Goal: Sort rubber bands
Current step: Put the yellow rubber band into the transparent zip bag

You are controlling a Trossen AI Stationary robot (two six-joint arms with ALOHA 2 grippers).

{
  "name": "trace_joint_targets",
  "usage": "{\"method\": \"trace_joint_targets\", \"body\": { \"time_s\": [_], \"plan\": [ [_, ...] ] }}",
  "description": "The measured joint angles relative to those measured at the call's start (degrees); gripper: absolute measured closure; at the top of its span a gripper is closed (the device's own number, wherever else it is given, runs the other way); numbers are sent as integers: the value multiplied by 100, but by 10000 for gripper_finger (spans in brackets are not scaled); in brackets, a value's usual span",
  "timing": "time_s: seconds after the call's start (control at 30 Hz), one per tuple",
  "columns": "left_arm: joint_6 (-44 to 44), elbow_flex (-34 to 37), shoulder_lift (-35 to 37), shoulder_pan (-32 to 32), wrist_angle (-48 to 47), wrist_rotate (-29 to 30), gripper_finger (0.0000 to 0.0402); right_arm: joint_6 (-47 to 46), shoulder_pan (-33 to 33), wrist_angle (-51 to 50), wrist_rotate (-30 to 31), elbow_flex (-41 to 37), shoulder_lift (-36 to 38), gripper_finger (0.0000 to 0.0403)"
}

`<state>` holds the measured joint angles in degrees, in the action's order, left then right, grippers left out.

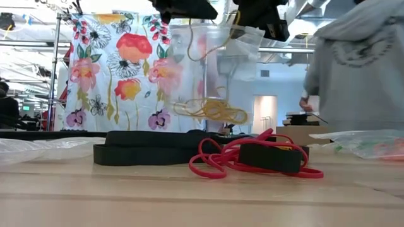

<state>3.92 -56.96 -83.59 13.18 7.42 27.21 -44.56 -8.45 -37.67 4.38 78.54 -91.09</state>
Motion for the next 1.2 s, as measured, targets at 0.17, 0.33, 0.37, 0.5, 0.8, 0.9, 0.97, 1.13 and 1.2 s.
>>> {"method": "trace_joint_targets", "body": {
  "time_s": [0.17,0.33,0.37,0.5,0.8,0.9,0.97,1.13,1.2],
  "plan": [
    [-166,-111,-98,5,-507,-7,401,-5,-9,65,6,0,0,394],
    [-308,-112,-85,21,-828,-62,401,-4,49,86,7,0,0,394],
    [-336,-112,-93,21,-903,-64,401,-5,62,82,7,0,0,394],
    [-420,-112,-87,1,-1140,-61,401,-7,83,89,-18,0,0,394],
    [-971,-112,-87,-353,-1460,-933,401,0,-35,342,-210,0,-13,394],
    [-1163,-112,-87,-468,-1596,-1216,401,4,-31,354,-110,0,-13,394],
    [-1171,-110,-87,-497,-1610,-1370,401,6,-26,382,-27,0,-13,394],
    [-1132,-110,-87,-508,-1542,-1848,401,10,6,384,3,0,-13,394],
    [-1126,-110,-87,-518,-1444,-1847,394,15,42,388,-11,0,-13,394]
  ]
}}
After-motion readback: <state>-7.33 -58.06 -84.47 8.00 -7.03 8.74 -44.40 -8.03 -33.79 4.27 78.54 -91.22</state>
